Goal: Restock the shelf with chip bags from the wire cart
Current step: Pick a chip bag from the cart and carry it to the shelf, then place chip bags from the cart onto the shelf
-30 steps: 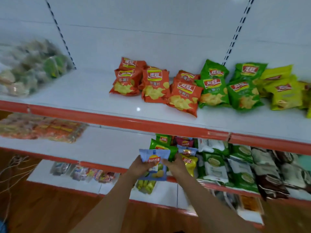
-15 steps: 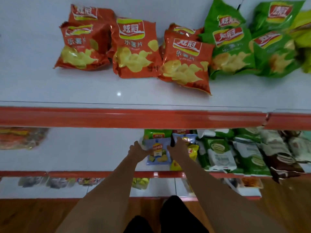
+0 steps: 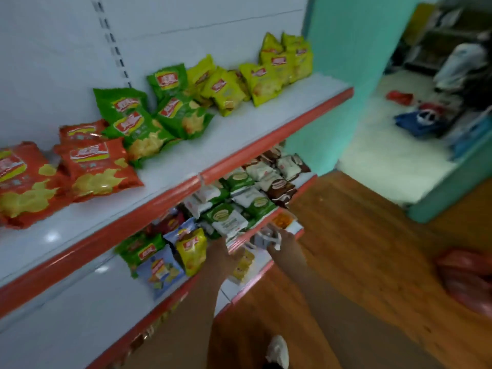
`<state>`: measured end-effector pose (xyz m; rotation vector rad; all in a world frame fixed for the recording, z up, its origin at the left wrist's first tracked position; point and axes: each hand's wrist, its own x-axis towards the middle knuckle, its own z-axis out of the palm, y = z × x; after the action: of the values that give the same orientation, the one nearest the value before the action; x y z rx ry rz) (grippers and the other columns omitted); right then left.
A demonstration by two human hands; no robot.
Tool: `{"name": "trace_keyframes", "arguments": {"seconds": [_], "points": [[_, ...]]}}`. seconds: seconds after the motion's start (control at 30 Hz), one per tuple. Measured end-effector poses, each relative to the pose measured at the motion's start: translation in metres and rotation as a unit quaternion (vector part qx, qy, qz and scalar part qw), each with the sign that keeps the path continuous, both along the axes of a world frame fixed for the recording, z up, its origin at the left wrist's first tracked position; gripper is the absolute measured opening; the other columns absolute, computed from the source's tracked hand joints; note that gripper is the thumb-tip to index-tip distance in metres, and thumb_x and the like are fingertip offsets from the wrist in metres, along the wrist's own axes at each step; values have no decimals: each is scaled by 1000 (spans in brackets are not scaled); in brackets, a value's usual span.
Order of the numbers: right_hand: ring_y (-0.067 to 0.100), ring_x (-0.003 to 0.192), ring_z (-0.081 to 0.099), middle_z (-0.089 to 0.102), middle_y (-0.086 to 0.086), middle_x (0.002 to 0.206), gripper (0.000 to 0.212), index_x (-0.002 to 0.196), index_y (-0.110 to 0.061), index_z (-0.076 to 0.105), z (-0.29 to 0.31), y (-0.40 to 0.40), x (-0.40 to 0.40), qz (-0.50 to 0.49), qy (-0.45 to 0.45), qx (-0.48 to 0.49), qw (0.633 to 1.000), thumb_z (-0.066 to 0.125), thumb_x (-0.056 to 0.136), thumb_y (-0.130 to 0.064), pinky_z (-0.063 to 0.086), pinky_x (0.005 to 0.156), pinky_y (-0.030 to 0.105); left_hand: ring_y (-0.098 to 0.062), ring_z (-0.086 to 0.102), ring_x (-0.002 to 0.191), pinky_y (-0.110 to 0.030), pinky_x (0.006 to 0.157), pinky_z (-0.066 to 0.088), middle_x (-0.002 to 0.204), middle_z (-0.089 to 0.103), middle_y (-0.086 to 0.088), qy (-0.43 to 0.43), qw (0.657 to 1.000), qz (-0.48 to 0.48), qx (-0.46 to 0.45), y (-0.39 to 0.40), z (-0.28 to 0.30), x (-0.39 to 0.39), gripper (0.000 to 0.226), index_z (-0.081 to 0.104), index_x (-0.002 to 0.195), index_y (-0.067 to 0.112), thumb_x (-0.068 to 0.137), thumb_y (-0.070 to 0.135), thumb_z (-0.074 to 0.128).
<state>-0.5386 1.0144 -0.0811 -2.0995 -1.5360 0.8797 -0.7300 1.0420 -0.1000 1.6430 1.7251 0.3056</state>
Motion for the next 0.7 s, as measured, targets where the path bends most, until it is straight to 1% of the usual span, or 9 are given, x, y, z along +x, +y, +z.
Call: {"name": "trace_keyframes", "arguments": {"seconds": [0.07,0.13,0.23,0.3,0.37,0.43,0.53,0.6,0.7], "points": [[30,123,50,49,8,135,56,138,-16,42,4,-28,62,-74,-12,-14,997,58,89,-37,43,100,39,-25,57,118,-35,98,48,124,60,-4,-24,997,-65,19,-3,12,68,64,55,128,16,78,55,66],[32,129,44,46,11,139,60,139,-13,41,3,-62,129,-143,-33,-21,989,58,89,-42,39,105,40,-20,59,113,-36,97,49,118,59,3,-44,989,-138,14,-17,21,142,56,56,121,19,78,54,68],[29,142,29,33,9,152,70,149,-13,27,13,-130,223,-257,-27,-4,966,52,93,-47,30,114,41,-29,50,128,-41,106,43,137,52,-12,-24,966,-258,15,-53,36,257,73,44,140,19,82,59,61],[26,145,25,27,6,156,70,151,-17,23,16,-183,284,-340,-12,8,940,52,94,-46,31,114,40,-26,41,137,-38,112,36,147,43,-10,-7,943,-331,19,-88,47,334,74,36,148,20,87,58,57],[24,143,29,30,5,155,69,150,-18,24,14,-242,343,-416,-8,22,909,52,93,-46,33,112,38,-25,38,139,-37,113,34,150,40,-9,8,918,-395,30,-128,54,414,72,34,149,21,90,57,53],[25,141,33,34,7,153,69,149,-16,28,11,-304,396,-495,7,25,869,52,92,-48,33,111,38,-26,37,140,-40,113,36,152,36,-8,10,885,-464,31,-174,58,491,72,33,149,23,90,59,51],[26,139,36,37,8,152,70,148,-15,31,3,-404,453,-621,50,25,782,52,91,-50,34,110,38,-26,36,140,-37,112,33,152,33,-9,23,812,-582,37,-254,54,592,68,32,150,21,92,53,52],[28,135,42,41,9,148,68,147,-16,33,-5,-466,479,-687,62,19,724,52,91,-50,38,106,39,-25,37,138,-36,112,34,151,35,-8,28,762,-645,43,-305,47,647,67,34,149,22,92,52,53],[29,132,44,44,10,145,66,145,-13,35,-21,-544,497,-755,77,2,652,53,91,-46,39,105,40,-24,38,138,-37,110,37,153,31,-5,52,687,-724,32,-374,26,710,67,31,150,24,93,53,50]]}}
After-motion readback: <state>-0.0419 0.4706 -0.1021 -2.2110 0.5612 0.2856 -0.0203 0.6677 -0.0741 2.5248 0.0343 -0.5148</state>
